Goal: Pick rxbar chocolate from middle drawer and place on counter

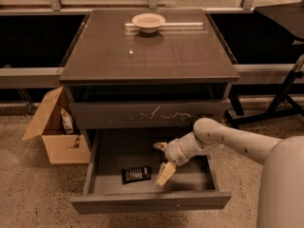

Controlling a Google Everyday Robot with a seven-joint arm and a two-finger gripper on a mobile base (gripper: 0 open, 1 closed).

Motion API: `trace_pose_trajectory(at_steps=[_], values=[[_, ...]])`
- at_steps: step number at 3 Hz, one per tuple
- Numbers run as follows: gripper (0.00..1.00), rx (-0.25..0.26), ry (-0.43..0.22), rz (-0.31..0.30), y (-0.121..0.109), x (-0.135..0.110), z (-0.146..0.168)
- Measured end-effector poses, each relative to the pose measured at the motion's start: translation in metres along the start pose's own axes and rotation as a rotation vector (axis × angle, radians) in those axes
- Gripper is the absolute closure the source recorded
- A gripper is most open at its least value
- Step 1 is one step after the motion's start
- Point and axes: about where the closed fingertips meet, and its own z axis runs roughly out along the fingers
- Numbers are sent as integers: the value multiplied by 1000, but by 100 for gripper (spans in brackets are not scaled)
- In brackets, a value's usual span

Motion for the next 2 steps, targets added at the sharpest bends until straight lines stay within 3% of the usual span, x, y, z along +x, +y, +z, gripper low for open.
trace_pose_trajectory(at_steps=[2], values=[[0,37,0,-23,-18,5,32]])
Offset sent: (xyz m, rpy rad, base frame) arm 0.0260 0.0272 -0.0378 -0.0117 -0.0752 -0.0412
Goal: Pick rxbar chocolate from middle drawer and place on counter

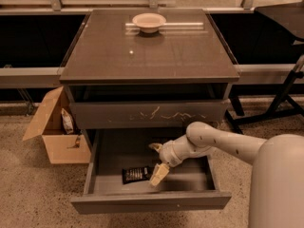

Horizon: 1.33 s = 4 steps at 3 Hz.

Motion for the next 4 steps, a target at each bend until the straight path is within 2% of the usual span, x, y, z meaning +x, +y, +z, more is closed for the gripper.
trace_pose_trajectory(at_steps=[1,2,3,4], values=[[0,23,28,-22,-12,-1,21],[0,19,51,-41,-19,-2,39],[0,13,61,-49,-26,5,60],[0,35,97,-51,-27,16,78]])
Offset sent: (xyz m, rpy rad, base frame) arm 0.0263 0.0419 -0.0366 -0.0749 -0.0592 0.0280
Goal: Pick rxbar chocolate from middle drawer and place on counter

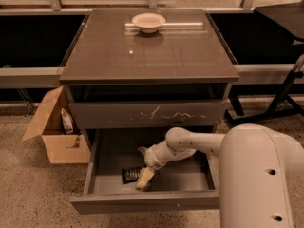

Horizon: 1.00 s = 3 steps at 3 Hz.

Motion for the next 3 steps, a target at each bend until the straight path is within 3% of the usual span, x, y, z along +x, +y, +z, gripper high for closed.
trace_pose_trajectory(at_steps=[1,2,3], values=[[0,73,60,11,0,11,12],[0,105,80,16,0,16,19],[0,105,61,31,-1,22,25]])
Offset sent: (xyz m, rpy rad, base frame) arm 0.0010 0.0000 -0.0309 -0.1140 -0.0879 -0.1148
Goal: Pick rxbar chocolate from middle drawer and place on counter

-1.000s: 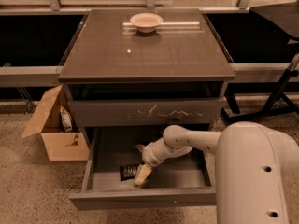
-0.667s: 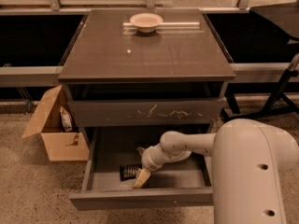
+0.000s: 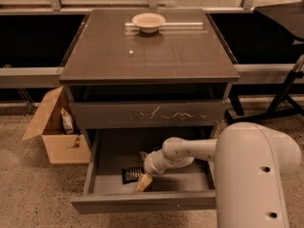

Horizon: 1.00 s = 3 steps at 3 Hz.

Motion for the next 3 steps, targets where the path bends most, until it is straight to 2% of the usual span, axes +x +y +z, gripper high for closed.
trace_pose_trajectory(at_steps=[1,2,3], values=[[1,-18,-27,18,-1,6,8],[20,-35,-48,35,-1,12,15],[45,-39,-51,37,-1,11,12]])
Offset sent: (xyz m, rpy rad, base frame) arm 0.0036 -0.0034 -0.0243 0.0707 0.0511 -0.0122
